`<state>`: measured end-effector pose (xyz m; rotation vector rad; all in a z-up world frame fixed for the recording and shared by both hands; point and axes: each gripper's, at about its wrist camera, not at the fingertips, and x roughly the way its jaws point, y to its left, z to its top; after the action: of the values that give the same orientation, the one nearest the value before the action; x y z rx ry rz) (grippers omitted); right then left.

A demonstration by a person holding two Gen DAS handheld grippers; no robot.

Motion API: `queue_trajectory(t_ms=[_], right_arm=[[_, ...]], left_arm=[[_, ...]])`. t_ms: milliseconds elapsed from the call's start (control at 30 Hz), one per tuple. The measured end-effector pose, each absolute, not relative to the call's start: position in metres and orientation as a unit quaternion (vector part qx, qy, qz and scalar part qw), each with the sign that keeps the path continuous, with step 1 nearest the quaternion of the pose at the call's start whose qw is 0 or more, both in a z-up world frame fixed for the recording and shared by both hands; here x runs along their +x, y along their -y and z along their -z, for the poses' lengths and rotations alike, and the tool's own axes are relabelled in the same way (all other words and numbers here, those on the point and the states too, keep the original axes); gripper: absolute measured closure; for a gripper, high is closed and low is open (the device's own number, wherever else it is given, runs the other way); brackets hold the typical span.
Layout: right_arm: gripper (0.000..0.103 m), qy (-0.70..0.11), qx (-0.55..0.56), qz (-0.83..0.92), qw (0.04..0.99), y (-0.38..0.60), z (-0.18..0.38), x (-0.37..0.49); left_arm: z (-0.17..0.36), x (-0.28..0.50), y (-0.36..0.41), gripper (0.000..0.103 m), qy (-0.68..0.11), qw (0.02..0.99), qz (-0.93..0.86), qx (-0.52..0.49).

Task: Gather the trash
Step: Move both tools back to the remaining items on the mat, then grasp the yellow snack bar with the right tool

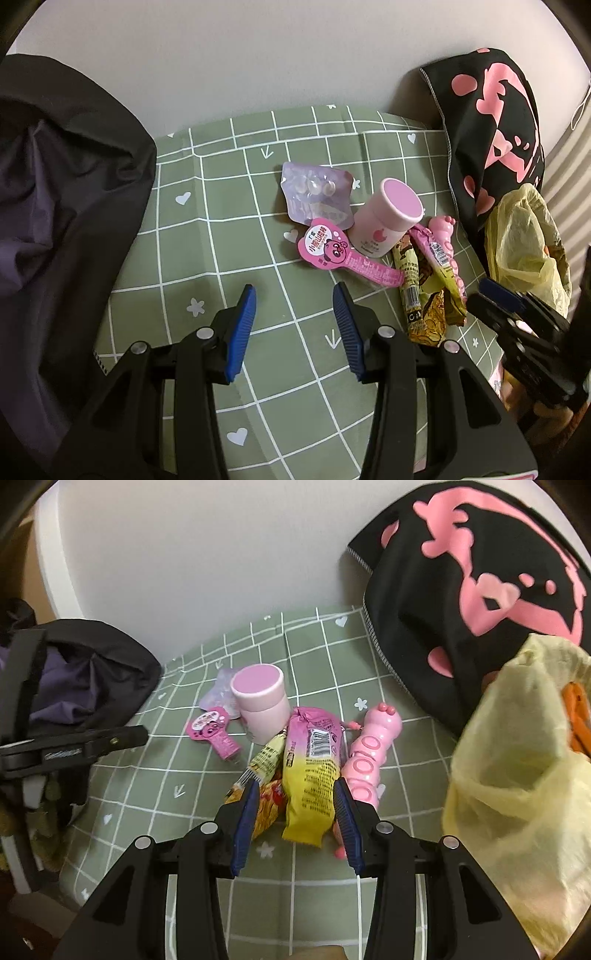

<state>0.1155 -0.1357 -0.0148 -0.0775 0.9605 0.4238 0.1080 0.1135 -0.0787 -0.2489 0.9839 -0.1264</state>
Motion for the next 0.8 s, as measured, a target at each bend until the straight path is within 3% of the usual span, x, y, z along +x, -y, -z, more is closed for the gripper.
queue_trajectory(t_ms=[367, 467, 800], right_arm=[[0.064, -0.494, -0.029, -0.19, 0.848, 0.132, 0.05, 0.151], [0.072, -0.497, -0.038, -0.19, 0.846, 0.131, 0.05, 0.149], [0.076, -0.5, -0.03, -0.165, 0.85, 0.147, 0.035, 0.134]], left_arm=[[0.088, 0.145, -0.107, 0.061, -0.487, 0.861, 0.096, -0.109], [0.094, 0.159, -0.105, 0.061, -0.495, 0.857, 0.099, -0.103], [0.105, 0.188, -0.084, 0.061, -0.506, 0.851, 0.105, -0.096]])
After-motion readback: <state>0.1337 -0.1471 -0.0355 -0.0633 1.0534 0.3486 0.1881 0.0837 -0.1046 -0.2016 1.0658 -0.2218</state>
